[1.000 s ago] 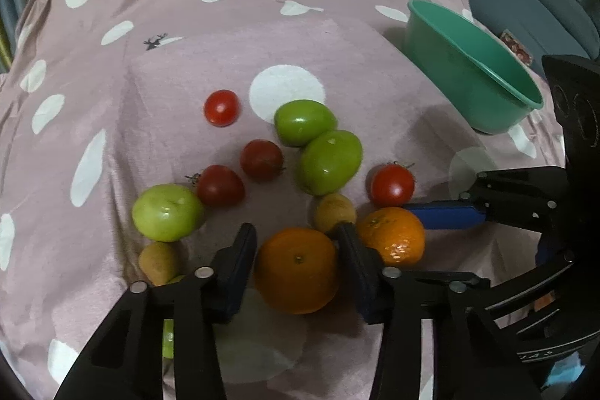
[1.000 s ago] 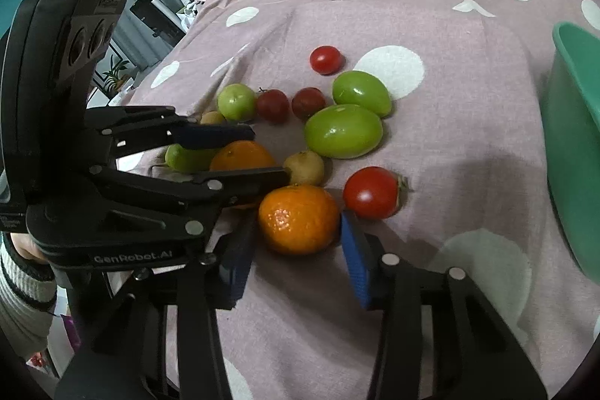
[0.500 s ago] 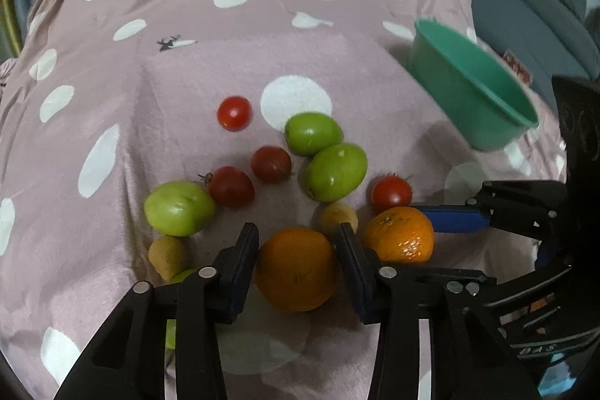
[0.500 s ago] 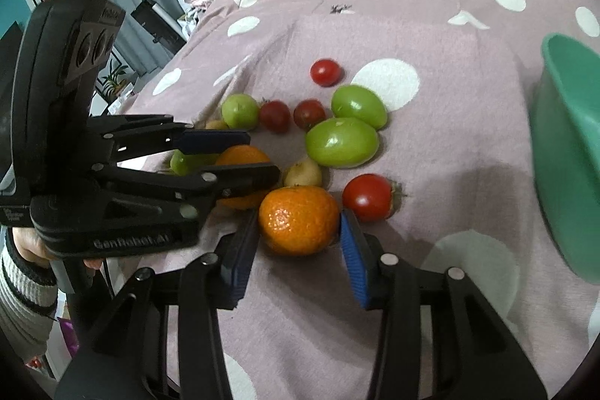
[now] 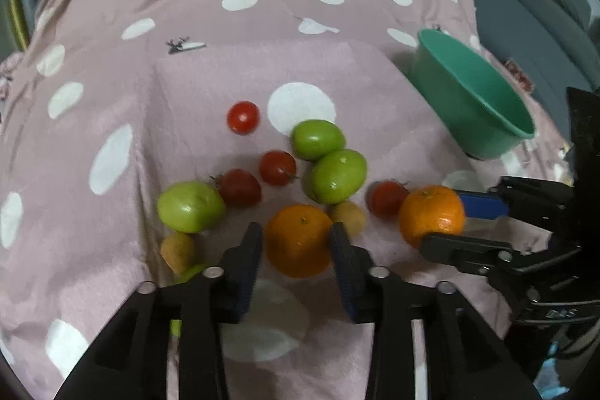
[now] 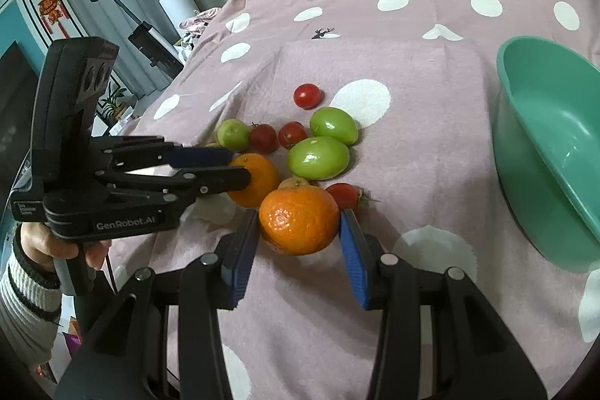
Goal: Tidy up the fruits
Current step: 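Grasp an orange with the right tool while the left tool grasps another orange, then carry both oranges into the green bowl and open both tools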
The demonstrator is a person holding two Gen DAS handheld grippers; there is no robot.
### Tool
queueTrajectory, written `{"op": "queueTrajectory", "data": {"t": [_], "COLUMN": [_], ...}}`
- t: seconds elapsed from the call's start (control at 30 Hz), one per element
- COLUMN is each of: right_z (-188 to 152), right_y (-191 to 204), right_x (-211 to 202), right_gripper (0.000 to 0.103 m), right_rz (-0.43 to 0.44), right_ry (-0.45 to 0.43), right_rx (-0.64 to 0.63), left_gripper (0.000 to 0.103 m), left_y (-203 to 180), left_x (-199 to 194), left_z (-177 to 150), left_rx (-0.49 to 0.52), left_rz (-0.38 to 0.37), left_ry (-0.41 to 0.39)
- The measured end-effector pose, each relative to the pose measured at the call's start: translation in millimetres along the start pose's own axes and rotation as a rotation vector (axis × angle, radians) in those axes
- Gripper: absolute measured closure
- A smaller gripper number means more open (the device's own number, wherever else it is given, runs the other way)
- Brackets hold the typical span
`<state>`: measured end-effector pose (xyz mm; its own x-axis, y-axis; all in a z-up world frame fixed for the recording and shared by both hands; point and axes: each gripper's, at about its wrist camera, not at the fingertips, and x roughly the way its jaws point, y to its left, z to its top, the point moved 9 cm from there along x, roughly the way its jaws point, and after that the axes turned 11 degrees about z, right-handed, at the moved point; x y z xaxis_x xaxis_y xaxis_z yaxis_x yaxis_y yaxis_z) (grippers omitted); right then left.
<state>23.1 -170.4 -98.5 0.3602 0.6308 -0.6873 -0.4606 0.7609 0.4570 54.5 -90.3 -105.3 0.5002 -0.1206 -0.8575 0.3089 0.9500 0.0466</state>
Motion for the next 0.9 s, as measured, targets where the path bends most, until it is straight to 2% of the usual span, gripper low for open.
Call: {"op": "queueTrajectory", "data": {"t": [0.23, 0.33, 0.4, 0.53, 0.67, 0.8, 0.9], "right_z": [2, 1, 1, 4, 15, 31, 37], "right_y": [2, 2, 1, -3, -9, -29, -50], "right_x": [-3, -3, -4, -12, -36, -78, -104], "right_gripper": [0.059, 0.059, 0.059, 0.059, 0.059, 0.059, 0.059], "right_rz": [0.006, 0.007, 0.009, 0.010, 0.005, -0.061, -0.122], "right_ry": [-0.013, -0.015, -0.021, -0.047, -0.115, -0.213, -0.259], "right_rx": [0.003, 0.003, 0.004, 0.014, 0.018, 0.014, 0.030], "left_gripper": [0.055, 0.055, 0.056, 0.057, 0.057, 0.057, 0.057], "left_y": [-8, -9, -6, 0, -4, -37, -76], "left_x": [15, 26, 28, 16, -20, -47, -51], "left_z": [-2, -10, -13, -5, 23, 55, 79], "left_rx": [0.046, 0.025, 0.014, -0.010, -0.006, 0.025, 0.069], "left_rz": [0.003, -0.035, -0.033, 0.006, 0.019, -0.054, -0.103], "left_ry": [0.038, 0.089, 0.090, 0.038, -0.077, -0.165, -0.201]}}
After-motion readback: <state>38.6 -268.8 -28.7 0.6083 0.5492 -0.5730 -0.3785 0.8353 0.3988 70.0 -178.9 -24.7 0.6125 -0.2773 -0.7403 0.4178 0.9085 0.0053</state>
